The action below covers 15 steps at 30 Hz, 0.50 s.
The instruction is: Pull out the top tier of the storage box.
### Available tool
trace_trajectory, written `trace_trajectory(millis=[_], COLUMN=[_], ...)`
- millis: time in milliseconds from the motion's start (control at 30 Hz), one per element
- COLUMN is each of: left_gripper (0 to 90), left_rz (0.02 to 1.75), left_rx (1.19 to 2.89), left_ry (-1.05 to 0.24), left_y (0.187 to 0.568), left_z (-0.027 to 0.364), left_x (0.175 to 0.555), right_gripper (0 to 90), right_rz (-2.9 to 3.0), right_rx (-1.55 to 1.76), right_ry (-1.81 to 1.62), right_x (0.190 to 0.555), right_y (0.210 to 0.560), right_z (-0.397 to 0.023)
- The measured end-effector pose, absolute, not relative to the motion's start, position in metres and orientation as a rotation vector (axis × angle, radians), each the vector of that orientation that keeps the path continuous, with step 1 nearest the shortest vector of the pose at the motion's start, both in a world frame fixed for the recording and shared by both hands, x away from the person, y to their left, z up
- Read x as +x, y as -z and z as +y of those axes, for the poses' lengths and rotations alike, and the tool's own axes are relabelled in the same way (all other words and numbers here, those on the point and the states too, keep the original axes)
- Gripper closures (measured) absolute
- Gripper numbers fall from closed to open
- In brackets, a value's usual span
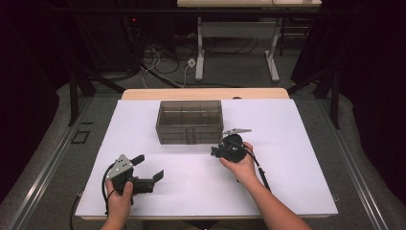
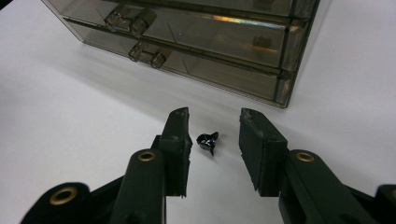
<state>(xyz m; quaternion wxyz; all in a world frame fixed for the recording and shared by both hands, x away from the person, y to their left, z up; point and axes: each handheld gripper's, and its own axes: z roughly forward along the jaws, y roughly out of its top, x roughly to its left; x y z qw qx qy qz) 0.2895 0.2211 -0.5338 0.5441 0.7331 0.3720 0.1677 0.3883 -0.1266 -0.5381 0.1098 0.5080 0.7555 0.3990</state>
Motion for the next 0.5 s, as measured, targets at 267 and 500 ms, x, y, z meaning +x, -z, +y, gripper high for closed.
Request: trace_trajectory(millis=[267,500], left_gripper=[0.3,0.3], left_rz=[0.895,0.892], left_rx=[1.740,1.744], left_ry=[-0.391,-0.395], left_y=[0.535,0.535], left_z=[0.221,0.222], left_x=[0.290,0.290], right_gripper=[63.1,64.1], right_rz=[2.245,2.260], right_rx=[1.526,1.522], right_ry=[-1.171,-1.152], right_x=[0.392,0.393], right_y=[0.544,0.549], right_z=[-0.120,-0.113])
